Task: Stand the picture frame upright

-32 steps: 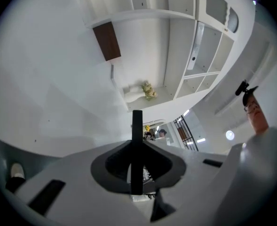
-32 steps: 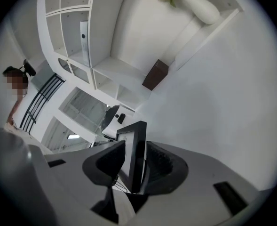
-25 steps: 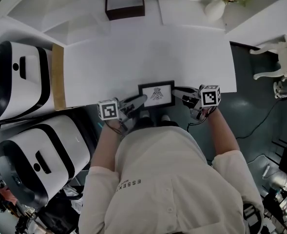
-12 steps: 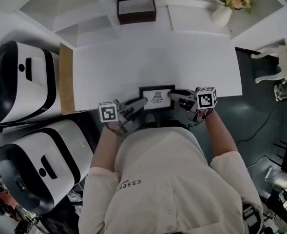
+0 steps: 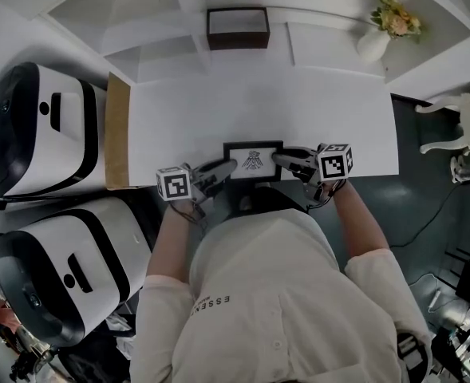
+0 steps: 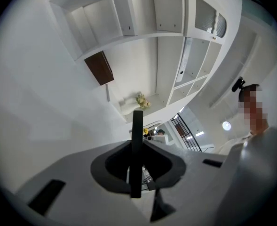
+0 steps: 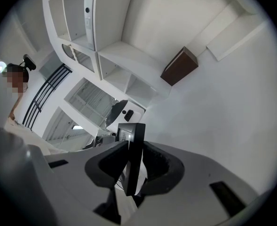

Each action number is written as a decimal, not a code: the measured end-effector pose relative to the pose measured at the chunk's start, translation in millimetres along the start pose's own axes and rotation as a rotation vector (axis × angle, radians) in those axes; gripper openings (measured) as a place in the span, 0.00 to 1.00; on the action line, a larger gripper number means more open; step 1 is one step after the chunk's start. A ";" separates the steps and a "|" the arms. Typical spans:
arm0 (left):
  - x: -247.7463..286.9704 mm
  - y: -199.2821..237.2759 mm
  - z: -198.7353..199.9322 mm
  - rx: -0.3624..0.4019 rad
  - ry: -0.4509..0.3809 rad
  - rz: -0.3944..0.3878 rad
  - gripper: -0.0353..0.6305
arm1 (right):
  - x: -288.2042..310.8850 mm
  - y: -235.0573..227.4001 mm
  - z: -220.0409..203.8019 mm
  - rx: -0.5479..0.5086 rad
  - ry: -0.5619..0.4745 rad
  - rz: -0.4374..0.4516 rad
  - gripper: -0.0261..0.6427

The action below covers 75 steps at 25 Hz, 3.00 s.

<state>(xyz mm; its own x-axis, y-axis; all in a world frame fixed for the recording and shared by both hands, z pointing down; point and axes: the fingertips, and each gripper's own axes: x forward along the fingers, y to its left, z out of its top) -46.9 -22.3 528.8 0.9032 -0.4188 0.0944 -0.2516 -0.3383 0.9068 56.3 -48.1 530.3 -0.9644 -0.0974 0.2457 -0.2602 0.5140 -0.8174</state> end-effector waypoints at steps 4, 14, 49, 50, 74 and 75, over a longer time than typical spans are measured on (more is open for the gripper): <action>6.2 5.3 24.9 0.046 -0.018 0.046 0.16 | 6.6 -8.2 26.5 -0.023 0.032 0.021 0.19; 12.8 24.6 84.4 0.082 -0.086 0.137 0.16 | 29.4 -23.7 88.6 -0.053 0.040 0.065 0.18; -39.4 140.4 236.5 0.492 0.056 0.249 0.18 | 172.8 -92.2 186.3 -0.293 -0.033 -0.430 0.19; -39.8 144.9 238.1 0.496 0.057 0.258 0.18 | 175.5 -95.1 187.4 -0.304 -0.029 -0.442 0.19; -41.6 178.1 263.4 0.810 0.164 0.398 0.21 | 197.7 -106.7 204.0 -0.569 -0.014 -0.646 0.19; -41.8 178.1 264.2 0.815 0.166 0.400 0.21 | 198.3 -106.5 204.5 -0.577 -0.013 -0.646 0.19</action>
<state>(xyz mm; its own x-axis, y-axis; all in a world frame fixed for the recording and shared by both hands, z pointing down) -221.4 -287.7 577.8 0.7189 -0.5276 0.4526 -0.6658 -0.7096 0.2304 -116.7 -296.5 559.5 -0.6371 -0.5276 0.5619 -0.6965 0.7063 -0.1266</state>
